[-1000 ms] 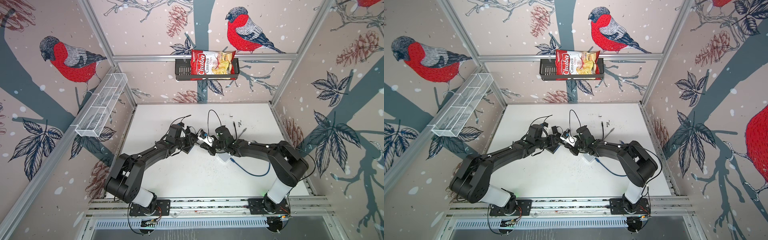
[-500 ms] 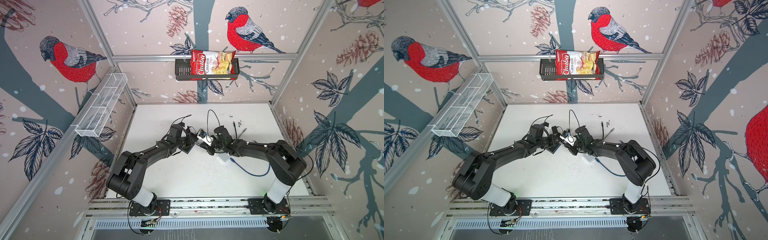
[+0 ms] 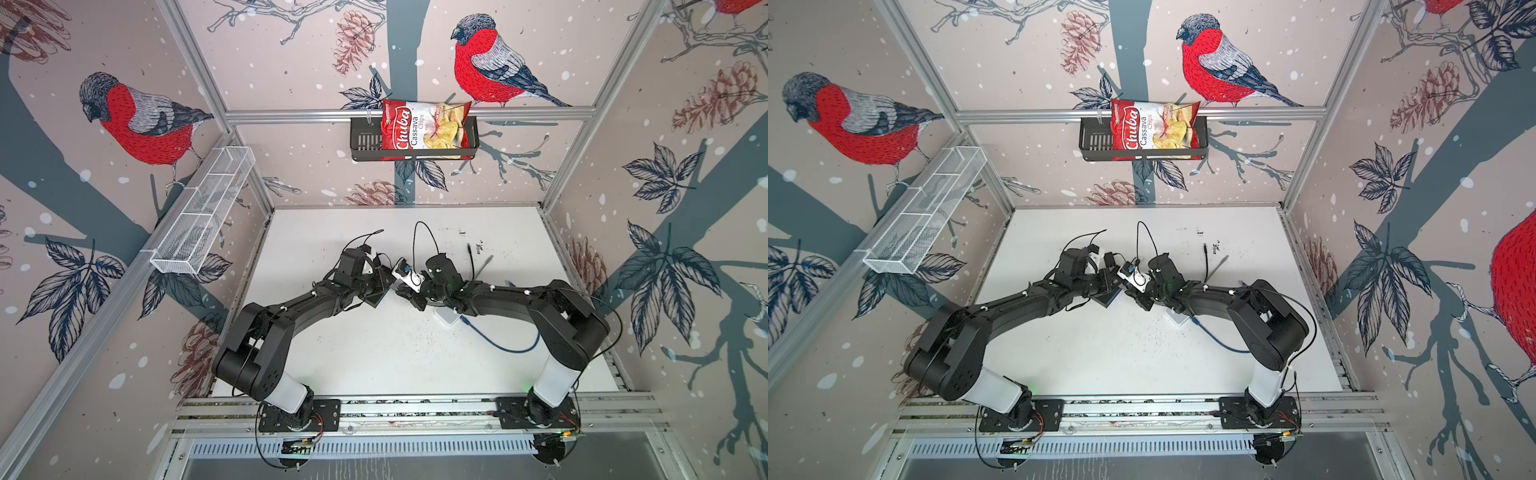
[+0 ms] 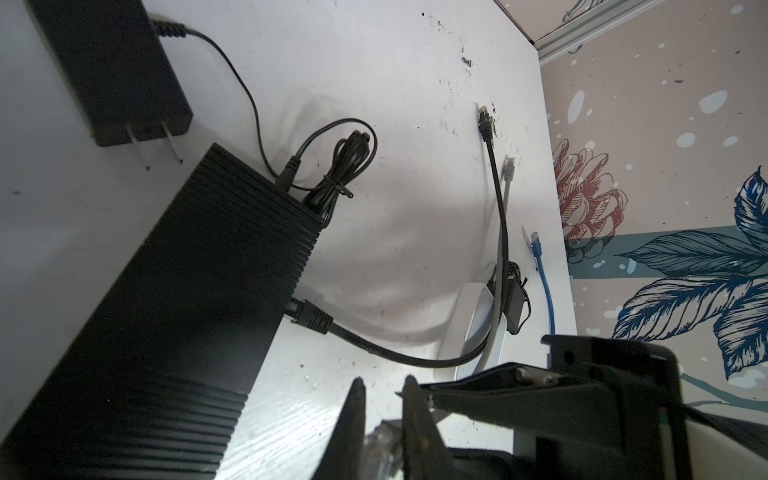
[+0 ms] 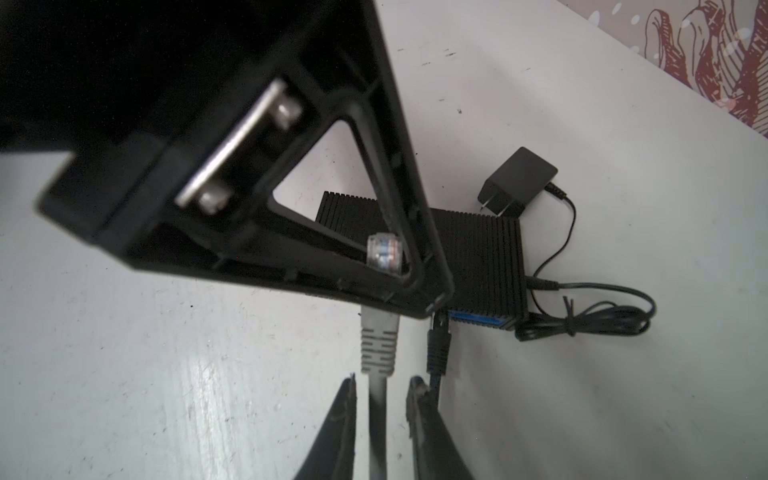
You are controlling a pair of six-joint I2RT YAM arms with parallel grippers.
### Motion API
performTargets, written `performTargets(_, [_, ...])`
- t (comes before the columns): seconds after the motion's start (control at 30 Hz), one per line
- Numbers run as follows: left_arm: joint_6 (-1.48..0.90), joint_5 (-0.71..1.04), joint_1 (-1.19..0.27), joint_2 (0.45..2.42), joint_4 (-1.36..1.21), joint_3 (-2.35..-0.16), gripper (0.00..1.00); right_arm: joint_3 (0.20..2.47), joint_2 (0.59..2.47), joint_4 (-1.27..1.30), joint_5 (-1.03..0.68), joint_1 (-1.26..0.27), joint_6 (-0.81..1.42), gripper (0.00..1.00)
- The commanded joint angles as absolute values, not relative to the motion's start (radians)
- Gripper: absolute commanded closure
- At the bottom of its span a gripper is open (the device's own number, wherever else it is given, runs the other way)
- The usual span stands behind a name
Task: Insert the plug into the switch port
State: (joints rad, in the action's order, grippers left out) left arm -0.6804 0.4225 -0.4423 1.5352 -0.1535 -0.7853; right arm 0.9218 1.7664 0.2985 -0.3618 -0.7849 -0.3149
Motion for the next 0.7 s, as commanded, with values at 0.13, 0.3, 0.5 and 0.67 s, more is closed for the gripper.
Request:
performTargets(0.13, [-0.668, 0.442, -0.446, 1.526, -0.179, -0.790, 0.83, 0.938, 1.782, 0.354, -0.328, -0.798, -0.298, 0.76])
performTargets(0.3, [-0.666, 0.445, -0.446, 1.526, -0.179, -0.787, 0.83, 0.942, 1.787, 0.363, -0.325, -0.800, -0.292, 0.77])
performTargets(0.5, [-0.664, 0.445, -0.446, 1.529, -0.181, -0.785, 0.83, 0.940, 1.787, 0.374, -0.331, -0.801, -0.284, 0.79])
performTargets(0.67, [-0.662, 0.440, -0.446, 1.531, -0.180, -0.785, 0.83, 0.942, 1.790, 0.372, -0.336, -0.800, -0.282, 0.87])
